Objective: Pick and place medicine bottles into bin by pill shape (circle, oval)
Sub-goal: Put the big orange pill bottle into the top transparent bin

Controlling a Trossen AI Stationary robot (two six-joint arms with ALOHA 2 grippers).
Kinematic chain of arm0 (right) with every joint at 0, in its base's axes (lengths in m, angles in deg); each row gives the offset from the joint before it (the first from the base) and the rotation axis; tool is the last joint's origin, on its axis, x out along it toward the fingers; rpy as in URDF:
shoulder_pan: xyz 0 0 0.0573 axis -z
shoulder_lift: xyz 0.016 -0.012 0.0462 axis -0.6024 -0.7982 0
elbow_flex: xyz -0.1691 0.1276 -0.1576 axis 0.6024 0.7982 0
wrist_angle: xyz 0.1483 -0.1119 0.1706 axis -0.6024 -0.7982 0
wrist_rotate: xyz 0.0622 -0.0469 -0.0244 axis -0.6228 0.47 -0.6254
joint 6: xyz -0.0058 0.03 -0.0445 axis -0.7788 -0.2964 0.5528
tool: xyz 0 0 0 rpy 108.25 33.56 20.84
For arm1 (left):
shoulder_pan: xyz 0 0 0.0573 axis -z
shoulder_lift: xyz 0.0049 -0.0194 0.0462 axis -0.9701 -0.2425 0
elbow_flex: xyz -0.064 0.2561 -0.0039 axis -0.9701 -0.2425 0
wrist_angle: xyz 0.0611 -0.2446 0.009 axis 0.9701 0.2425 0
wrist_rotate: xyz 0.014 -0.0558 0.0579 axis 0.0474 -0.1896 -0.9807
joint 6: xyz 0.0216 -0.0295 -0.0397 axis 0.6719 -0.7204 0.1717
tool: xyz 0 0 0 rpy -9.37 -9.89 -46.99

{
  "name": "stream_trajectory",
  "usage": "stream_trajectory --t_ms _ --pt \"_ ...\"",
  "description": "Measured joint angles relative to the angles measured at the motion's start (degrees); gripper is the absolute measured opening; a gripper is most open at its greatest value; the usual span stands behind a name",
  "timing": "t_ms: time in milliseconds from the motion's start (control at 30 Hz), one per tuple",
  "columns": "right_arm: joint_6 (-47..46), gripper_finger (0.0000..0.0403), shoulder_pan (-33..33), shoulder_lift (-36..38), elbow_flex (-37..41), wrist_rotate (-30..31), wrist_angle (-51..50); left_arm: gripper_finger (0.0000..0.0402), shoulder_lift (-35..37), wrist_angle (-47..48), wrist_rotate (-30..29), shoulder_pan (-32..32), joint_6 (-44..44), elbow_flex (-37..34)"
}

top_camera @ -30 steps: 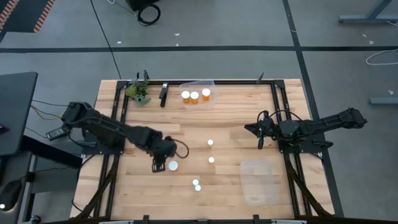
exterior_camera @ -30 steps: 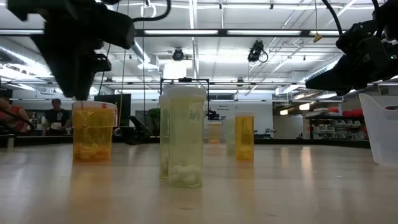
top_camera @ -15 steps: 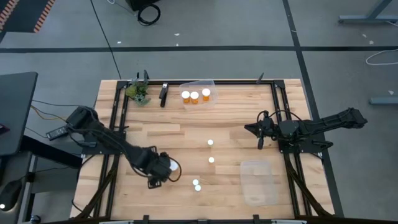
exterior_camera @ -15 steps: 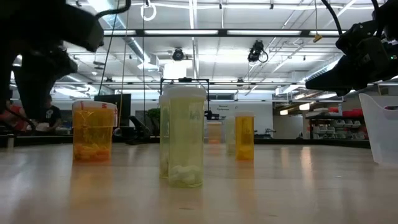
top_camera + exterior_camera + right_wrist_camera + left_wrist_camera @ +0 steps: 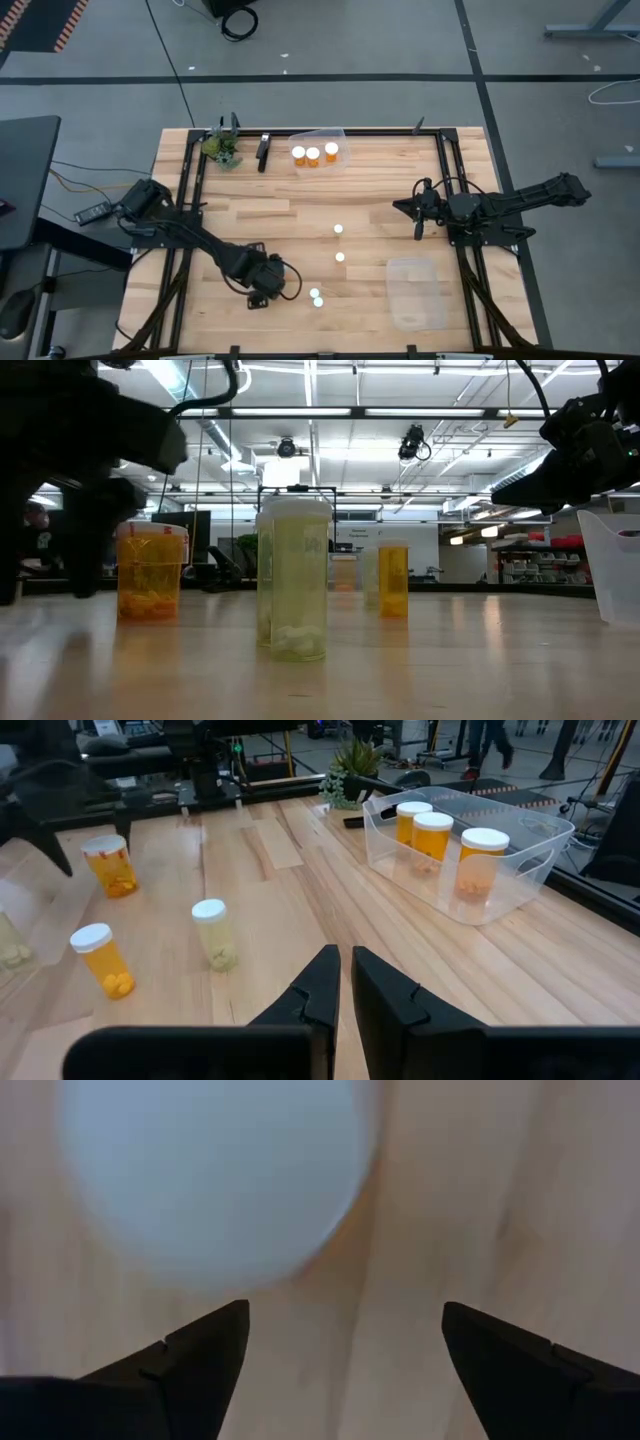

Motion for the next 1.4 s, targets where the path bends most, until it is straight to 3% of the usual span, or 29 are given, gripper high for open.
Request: stream_trajectory --t_ms 300,600,1400 --pt "0.0 0.0037 0.0 -0.4 0.0 0.0 0.2 0.0341 -0.5 -2.7 -5.6 -0.2 4.4 0.0" --pt "0.0 0.0037 0.0 -0.6 0.0 0.0 0.2 0.0324 -0.5 -2.7 -7.1 -0.1 5.0 0.0" --pt "0.0 0.0037 0.0 -0.6 0.0 0.0 0.3 0.0207 -0.4 -2.6 -7.6 -0.2 4.8 0.0"
